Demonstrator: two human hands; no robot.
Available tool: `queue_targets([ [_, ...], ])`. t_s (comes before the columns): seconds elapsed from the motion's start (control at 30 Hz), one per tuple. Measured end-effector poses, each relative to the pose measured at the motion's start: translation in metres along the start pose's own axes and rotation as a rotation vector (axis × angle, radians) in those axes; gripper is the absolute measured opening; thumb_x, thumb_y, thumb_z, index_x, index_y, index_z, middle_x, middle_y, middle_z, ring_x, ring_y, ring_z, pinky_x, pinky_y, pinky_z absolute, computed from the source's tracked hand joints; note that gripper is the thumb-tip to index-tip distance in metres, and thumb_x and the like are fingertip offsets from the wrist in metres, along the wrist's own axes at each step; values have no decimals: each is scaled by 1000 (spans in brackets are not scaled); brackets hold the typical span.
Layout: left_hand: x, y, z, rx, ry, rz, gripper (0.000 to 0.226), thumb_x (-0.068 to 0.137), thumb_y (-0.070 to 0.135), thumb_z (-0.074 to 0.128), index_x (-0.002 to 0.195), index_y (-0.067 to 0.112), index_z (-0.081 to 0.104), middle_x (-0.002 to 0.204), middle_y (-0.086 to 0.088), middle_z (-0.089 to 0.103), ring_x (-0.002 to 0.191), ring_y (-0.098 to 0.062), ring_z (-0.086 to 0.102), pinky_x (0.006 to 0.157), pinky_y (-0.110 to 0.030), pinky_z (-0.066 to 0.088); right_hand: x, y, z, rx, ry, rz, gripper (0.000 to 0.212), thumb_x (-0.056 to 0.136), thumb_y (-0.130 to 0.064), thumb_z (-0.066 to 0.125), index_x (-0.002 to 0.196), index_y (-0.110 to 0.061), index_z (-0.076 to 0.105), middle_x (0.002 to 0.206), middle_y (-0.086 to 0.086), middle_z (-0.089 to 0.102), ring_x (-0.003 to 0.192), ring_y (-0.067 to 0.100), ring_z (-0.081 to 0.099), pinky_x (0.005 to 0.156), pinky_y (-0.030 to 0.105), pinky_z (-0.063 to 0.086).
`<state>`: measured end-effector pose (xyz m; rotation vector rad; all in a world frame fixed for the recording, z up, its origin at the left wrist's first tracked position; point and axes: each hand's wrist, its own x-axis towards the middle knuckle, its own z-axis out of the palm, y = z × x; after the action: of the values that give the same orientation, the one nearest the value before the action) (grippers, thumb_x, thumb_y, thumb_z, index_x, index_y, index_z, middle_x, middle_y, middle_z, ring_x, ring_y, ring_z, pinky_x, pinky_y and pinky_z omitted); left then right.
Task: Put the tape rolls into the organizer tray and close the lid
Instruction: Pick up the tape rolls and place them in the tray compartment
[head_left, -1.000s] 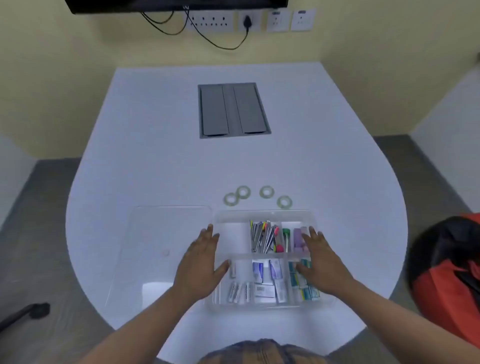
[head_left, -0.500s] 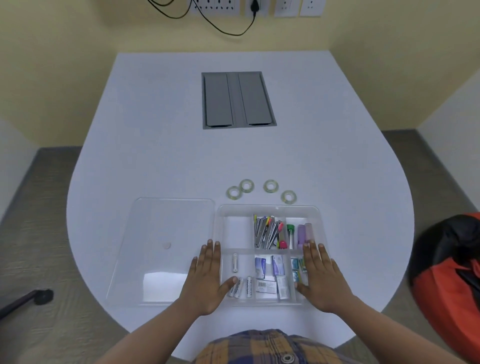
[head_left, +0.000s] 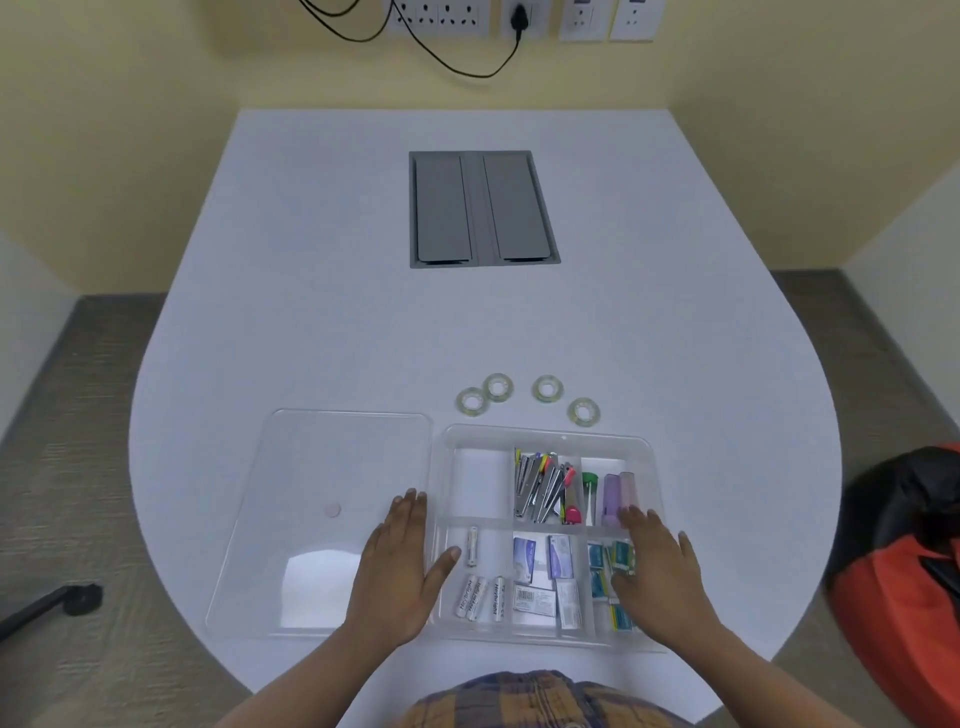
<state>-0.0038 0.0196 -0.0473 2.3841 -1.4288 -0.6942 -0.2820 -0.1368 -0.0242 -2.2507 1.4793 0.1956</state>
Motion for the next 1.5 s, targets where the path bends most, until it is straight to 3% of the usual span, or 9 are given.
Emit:
queue_targets([
  [0.17,25,-2,-18,-59,49,-54,79,91,64,24,152,15,18,160,-2,20,147,-15,14,117,-30,13,28,-13,-26,189,192,-80,49,79,-14,68,126,-16,57,133,5,58,120,25,53,108,47,35],
  [0.33,59,0,-38,-79,88,-67,67,95,54,35,147,11,32,155,-5,33,145,-18,25,117,-34,21,73,-29,-56,263,213,-116,34,83,-14,65,117,-15,61,124,5,62,113,24,57,95,30,41],
  [0.5,96,7,-56,-53,129,-67,68,93,58,27,137,11,48,141,-6,52,128,-24,49,104,-37,39,127,-38,-77,148,177,-41,27,84,-22,67,111,-22,66,111,1,69,100,24,63,83,37,52],
  [0.67,132,6,-60,-41,176,-66,57,96,53,30,129,14,54,132,-5,59,118,-27,57,96,-38,44,175,-39,-82,142,60,14,22,79,-16,69,100,-22,69,108,2,71,94,24,66,82,40,55],
  [0.87,127,-24,-40,75,176,-118,56,98,41,39,143,6,38,155,-12,31,144,-27,25,113,-45,29,209,-34,-73,107,-31,73,36,71,-28,78,104,-21,66,111,3,67,99,25,62,84,37,51],
  [0.97,112,-27,-27,38,220,-78,60,97,47,32,143,9,38,158,-8,25,147,-25,19,114,-46,25,219,-32,-65,102,-75,159,57,64,-46,82,112,-23,62,116,2,63,104,26,60,88,41,51],
  [1.07,93,-32,-12,73,191,-78,68,94,55,24,148,13,30,160,-5,17,148,-20,10,117,-43,15,226,-32,-59,57,-85,165,68,61,-51,83,117,-20,59,116,3,58,106,26,59,87,40,50],
  [1.3,80,-45,10,179,55,-173,83,88,67,15,153,16,12,162,-8,2,149,-24,-2,117,-52,9,228,-49,-64,74,-40,117,59,68,-38,76,120,-19,56,114,7,60,103,29,59,86,41,51],
  [1.5,82,-46,10,176,12,-178,83,87,68,8,153,18,1,161,-6,-9,146,-20,-17,117,-47,-3,186,-94,-81,278,111,-165,37,70,-41,73,101,-30,55,103,-10,64,83,14,62,71,32,50],
])
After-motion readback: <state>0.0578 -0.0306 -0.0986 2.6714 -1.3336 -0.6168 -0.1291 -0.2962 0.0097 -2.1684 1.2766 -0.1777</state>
